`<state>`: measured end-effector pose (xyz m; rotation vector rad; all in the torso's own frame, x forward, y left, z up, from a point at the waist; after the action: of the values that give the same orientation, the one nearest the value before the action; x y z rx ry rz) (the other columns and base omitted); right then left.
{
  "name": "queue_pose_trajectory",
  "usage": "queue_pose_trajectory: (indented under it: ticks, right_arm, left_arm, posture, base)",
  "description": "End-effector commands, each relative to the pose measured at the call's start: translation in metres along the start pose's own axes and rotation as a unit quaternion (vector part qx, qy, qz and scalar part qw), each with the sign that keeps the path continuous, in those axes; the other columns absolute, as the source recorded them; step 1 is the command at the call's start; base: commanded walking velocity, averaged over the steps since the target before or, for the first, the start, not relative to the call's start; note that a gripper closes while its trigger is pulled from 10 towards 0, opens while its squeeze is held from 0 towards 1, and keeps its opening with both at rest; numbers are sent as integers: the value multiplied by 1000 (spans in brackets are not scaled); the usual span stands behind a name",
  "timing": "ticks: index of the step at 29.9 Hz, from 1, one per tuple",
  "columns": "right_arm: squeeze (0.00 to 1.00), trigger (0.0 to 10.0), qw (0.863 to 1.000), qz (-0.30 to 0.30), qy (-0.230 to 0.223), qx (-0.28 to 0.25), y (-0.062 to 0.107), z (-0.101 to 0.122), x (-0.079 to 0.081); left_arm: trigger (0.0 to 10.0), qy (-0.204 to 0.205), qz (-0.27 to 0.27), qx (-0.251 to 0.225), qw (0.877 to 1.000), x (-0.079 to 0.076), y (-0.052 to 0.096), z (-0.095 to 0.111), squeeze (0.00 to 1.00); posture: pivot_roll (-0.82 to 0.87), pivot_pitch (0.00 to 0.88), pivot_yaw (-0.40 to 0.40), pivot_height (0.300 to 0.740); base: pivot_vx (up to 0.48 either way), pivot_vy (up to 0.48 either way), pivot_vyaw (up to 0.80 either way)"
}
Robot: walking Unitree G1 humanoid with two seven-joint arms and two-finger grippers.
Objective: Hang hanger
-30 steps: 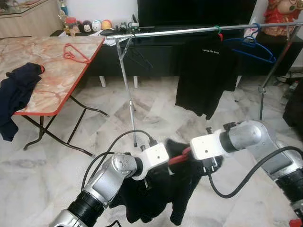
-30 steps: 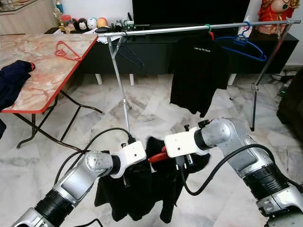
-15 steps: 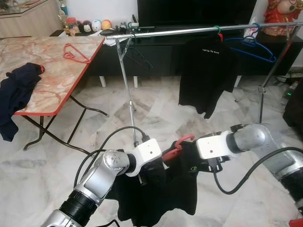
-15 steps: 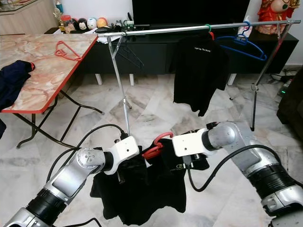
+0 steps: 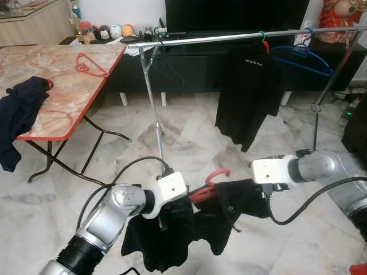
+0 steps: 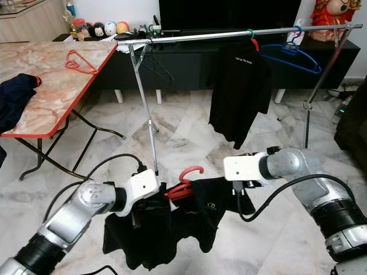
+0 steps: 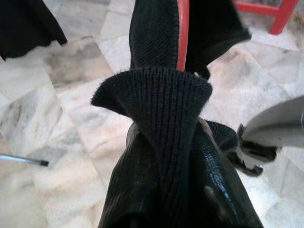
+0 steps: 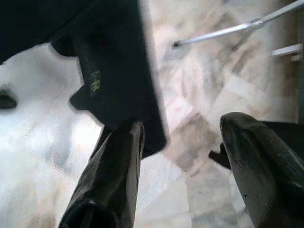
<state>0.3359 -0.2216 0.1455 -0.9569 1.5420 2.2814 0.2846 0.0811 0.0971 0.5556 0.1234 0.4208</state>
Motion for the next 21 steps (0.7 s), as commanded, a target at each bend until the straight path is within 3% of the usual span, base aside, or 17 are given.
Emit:
queue_pose_trajectory:
  ticks: [1,7,12,21]
  right_arm:
    - [0,10000,997,-53,-17,-47,9,9,-17]
    - [0,10000,984,-67,-33,-162,15,43,-30]
    - [0,10000,966,-6,-20,-256,20,73,-23]
    - [0,10000,960,49,-20,-273,18,77,-14]
  left_arm:
    - [0,-9,-8,-18,1000,1,8,7,0]
    - [0,-14,-14,-10,1000,0,8,6,0]
    - [0,-19,-24,-9,999,-4,4,7,0]
    - [0,-26,-28,-3,999,-6,1,6,0]
  posture:
    - [-70,0,33,740]
    - [-72,0,35,740]
    - [-72,0,35,740]
    - [-69,0,33,740]
  base:
    - [0,0,0]
    - [0,0,0]
    - [0,0,0]
    - [0,0,0]
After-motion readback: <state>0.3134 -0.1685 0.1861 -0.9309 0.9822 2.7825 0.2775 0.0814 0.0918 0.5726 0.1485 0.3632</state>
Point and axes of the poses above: a point about 5 cm out from each wrist's last joint towards the gripper, its own y axis pointing back from the gripper into the wrist, its own z axis along the axis of the wrist's last joint, x = y × z, the point moved 2 cm from there along -y, pointing out of the wrist towards the gripper, and after that the axes turned 15 degrees about y, right-handed, at the moved point
